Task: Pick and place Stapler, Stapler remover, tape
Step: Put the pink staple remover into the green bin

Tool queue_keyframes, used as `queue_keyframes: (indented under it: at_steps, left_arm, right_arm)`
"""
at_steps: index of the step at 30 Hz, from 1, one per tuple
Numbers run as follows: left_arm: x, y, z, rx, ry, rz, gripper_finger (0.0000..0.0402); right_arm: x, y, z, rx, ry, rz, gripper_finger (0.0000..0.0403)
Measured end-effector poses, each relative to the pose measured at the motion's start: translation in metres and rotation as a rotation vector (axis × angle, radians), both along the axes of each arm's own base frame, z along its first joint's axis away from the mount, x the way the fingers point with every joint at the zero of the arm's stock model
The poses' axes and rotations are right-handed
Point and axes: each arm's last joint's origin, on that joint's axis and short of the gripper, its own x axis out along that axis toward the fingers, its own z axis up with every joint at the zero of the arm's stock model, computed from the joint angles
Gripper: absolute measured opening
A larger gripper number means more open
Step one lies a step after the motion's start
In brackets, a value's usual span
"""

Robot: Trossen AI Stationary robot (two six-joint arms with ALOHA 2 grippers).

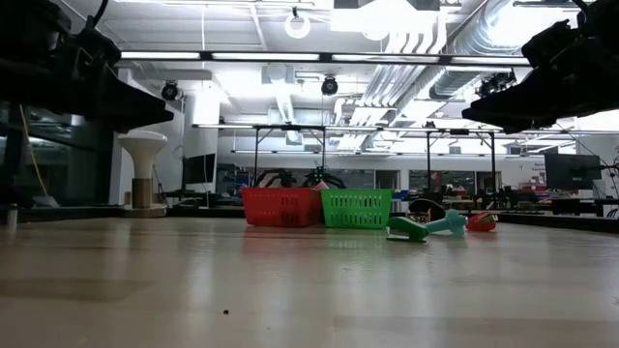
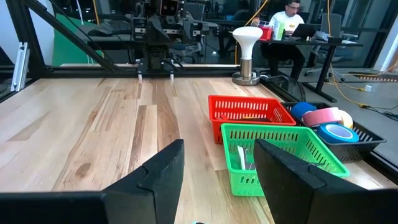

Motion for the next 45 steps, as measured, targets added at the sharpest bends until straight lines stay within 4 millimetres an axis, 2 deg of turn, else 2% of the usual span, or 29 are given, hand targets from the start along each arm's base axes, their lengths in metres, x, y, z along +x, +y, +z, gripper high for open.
queue_keyframes:
  at_steps: [45]
  left_arm:
    - [0.0003, 0.0001, -0.0002, 0.017, 0.007, -0.001, 0.0234]
  right_arm:
    - [0.0000, 0.0000, 0.0000, 0.000, -0.001, 0.000, 0.0185]
